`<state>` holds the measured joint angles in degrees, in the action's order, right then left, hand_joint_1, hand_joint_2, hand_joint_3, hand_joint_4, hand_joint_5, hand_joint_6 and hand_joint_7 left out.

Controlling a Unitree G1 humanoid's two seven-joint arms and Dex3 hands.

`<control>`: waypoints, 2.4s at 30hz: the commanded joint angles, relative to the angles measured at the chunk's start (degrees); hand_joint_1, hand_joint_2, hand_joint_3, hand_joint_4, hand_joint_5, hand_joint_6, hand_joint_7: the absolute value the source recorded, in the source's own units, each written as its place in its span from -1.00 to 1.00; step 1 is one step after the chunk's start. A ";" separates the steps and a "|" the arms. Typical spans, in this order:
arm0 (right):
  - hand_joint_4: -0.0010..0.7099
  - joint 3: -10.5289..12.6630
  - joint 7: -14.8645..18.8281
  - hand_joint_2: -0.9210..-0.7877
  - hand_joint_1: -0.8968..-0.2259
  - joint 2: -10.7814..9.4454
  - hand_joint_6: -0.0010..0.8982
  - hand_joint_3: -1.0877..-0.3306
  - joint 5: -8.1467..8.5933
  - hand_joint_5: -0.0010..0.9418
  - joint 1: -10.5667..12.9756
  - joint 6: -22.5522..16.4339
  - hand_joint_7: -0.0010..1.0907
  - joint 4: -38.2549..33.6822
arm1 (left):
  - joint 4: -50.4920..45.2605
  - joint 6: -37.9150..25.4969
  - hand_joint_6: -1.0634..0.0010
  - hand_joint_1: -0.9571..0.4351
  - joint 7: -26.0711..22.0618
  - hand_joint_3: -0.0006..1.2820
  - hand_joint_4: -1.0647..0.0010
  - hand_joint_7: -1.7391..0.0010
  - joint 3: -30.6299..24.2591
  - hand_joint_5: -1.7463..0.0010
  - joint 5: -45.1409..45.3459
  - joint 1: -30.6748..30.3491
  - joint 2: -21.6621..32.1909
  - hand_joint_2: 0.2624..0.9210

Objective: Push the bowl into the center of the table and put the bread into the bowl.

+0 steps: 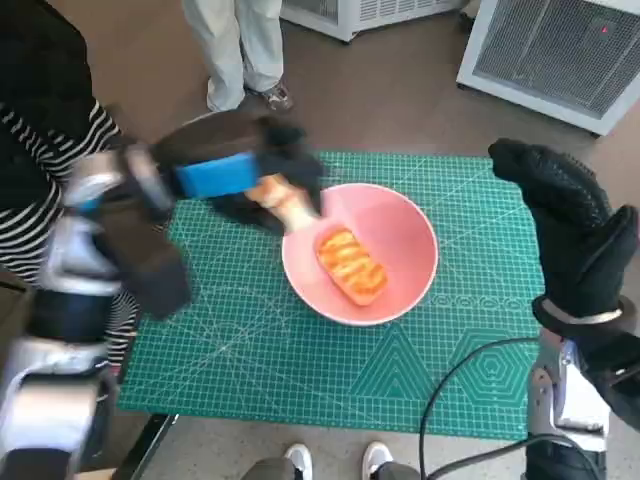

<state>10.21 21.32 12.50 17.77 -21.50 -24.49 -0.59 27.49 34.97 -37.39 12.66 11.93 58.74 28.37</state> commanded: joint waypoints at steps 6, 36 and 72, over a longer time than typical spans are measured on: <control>-0.50 -0.24 -0.66 -1.00 -0.40 -1.12 -0.76 0.04 -0.13 -1.00 1.10 0.55 -0.20 -1.32 | 16.74 6.40 -0.27 0.38 5.55 -0.92 -0.28 -0.38 5.98 -0.25 8.12 11.02 -8.33 1.00; -0.50 1.03 -0.59 -1.00 -0.37 -0.46 -0.77 0.06 0.15 -1.00 1.33 1.38 -0.18 -0.38 | 39.46 -1.68 0.26 -0.09 15.61 -0.99 0.49 0.82 15.99 0.98 22.14 16.03 -16.55 0.83; -0.48 0.72 -2.62 -1.00 -0.30 1.71 -0.74 0.03 -1.56 -0.99 -5.67 4.01 -0.16 -1.10 | 23.70 10.35 0.54 -0.48 2.14 -0.77 0.79 0.98 -10.88 1.00 -19.91 -2.28 -13.28 0.99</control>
<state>11.05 19.27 13.71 17.48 -27.16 -21.69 -0.96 53.49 46.56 -33.08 3.61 -4.60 57.96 16.02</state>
